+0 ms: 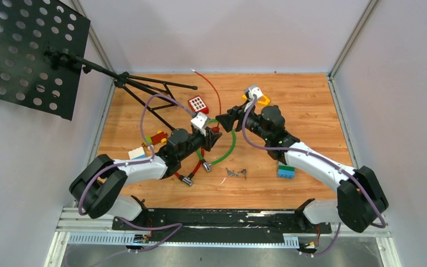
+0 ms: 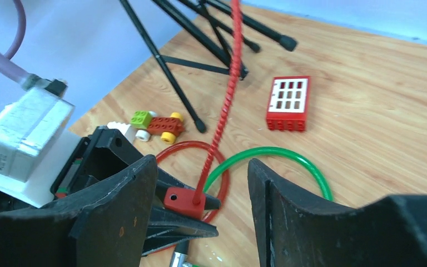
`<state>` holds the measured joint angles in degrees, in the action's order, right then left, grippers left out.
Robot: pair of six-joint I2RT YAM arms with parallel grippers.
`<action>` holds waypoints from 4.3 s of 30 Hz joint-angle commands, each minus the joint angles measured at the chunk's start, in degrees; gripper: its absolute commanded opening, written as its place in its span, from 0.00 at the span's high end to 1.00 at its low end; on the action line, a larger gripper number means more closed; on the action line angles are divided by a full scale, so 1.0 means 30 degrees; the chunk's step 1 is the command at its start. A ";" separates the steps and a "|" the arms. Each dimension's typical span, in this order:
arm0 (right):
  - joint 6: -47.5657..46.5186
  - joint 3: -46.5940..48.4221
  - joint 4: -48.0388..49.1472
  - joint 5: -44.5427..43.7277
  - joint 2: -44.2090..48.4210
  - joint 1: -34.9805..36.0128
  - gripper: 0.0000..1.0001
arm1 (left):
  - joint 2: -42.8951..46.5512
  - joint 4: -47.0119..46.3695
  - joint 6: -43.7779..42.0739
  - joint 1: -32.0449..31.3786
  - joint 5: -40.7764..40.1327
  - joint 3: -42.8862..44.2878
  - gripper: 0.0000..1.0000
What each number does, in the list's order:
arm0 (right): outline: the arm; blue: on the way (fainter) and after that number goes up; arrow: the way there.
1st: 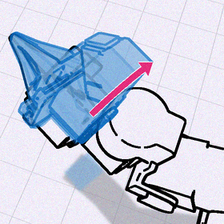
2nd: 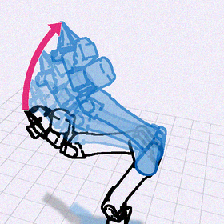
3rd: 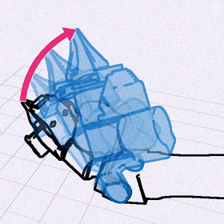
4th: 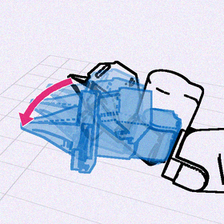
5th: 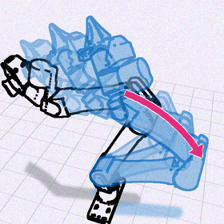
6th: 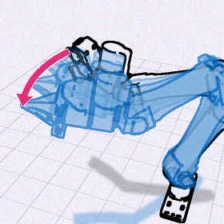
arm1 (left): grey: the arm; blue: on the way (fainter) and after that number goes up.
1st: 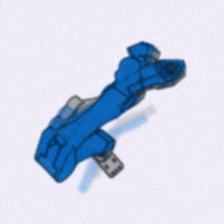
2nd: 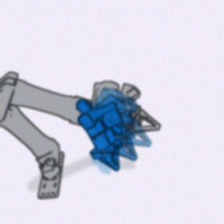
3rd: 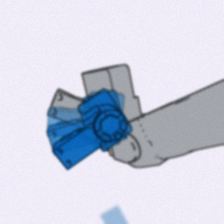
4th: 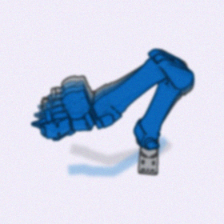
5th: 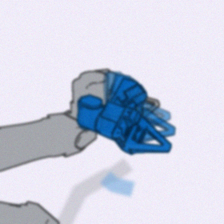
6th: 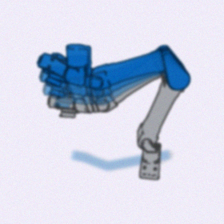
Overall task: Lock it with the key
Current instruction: Lock the lock.
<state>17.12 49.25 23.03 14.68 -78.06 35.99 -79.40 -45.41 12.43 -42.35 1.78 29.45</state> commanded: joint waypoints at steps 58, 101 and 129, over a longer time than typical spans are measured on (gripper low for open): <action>0.4962 -0.2594 -0.0388 -0.1068 0.3512 -0.5197 0.30 | -0.3264 0.0343 -0.1213 0.0024 0.9736 0.3567 1.00; 0.8359 -0.5874 0.5352 0.5947 0.5608 -0.9614 0.31 | -0.6834 -0.5683 0.4516 0.0019 1.8319 0.5254 1.00; 1.1789 -0.7271 1.2068 0.7929 0.4394 -1.0385 1.00 | -0.6942 -0.4766 0.3840 0.0024 1.7659 0.5352 0.54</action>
<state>52.07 28.34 54.85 39.33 -66.02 5.06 -101.38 -59.31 26.57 -42.02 56.40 43.68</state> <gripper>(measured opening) 0.033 0.327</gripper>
